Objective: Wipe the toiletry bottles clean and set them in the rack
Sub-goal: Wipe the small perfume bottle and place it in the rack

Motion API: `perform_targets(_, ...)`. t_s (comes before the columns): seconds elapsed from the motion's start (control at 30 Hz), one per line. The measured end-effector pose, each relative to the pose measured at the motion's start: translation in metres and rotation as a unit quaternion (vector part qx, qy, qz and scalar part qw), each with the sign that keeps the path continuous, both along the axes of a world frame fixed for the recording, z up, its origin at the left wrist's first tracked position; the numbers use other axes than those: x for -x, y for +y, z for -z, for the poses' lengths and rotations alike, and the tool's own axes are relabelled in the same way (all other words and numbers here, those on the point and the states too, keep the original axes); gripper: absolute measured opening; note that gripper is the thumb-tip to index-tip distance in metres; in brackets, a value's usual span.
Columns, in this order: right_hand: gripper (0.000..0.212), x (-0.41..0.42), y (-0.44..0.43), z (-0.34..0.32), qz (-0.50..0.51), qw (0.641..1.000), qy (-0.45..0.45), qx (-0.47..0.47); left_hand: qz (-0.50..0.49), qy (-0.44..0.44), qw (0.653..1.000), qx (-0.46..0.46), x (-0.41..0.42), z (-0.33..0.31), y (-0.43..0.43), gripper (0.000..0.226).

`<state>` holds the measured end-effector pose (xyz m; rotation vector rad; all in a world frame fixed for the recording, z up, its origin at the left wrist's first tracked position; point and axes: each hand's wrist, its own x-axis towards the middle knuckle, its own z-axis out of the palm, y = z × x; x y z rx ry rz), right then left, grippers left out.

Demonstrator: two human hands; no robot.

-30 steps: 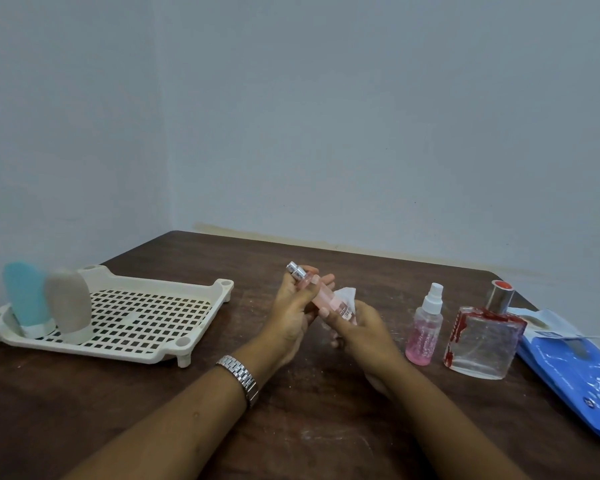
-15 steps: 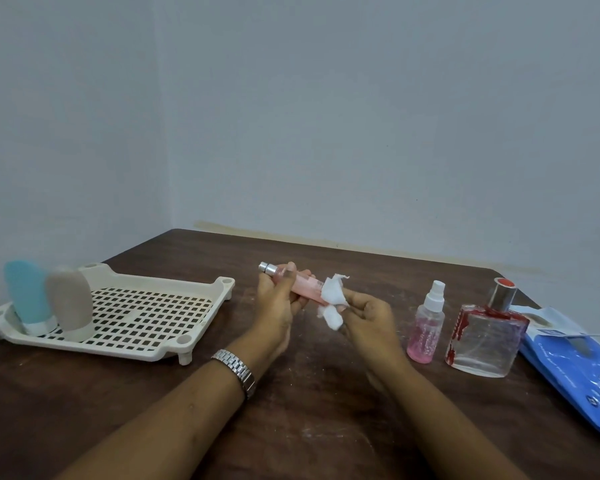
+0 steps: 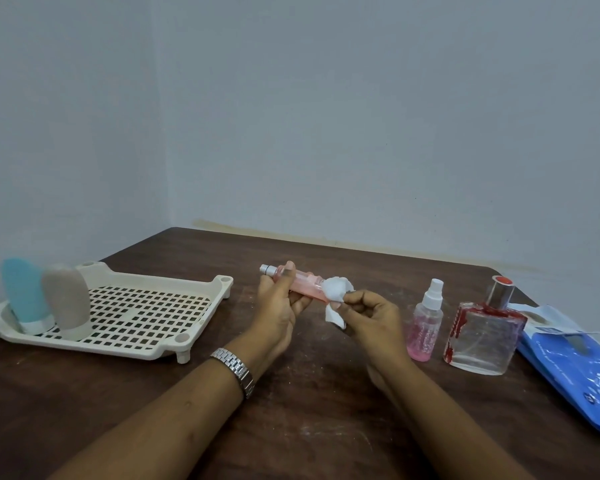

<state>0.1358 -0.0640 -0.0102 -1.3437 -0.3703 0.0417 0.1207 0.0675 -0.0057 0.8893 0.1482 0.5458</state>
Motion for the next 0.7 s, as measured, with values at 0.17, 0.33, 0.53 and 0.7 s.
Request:
perform_targets(0.17,0.014,0.0043,0.0034,0.0004,-0.007,0.997,-0.079,0.008,-0.008,0.004,1.000,-0.011,-0.0024,0.0026,-0.0010,0.012)
perform_targets(0.33,0.021,-0.0011,0.0037,0.0045,0.032,0.990,-0.126,0.059,-0.009,0.020,0.999,-0.025,-0.0046,0.0019,-0.0038,0.011)
perform_targets(0.53,0.014,-0.0018,0.0029,0.0037,0.071,0.986,-0.139,0.064,0.008,0.013,1.000,-0.004,-0.0018,0.0003,0.0009,0.011)
perform_targets(0.7,0.012,-0.0043,-0.0024,0.0028,0.045,0.995,-0.082,0.018,0.066,-0.006,0.998,0.013,0.0029,-0.0020,0.0008,0.017)
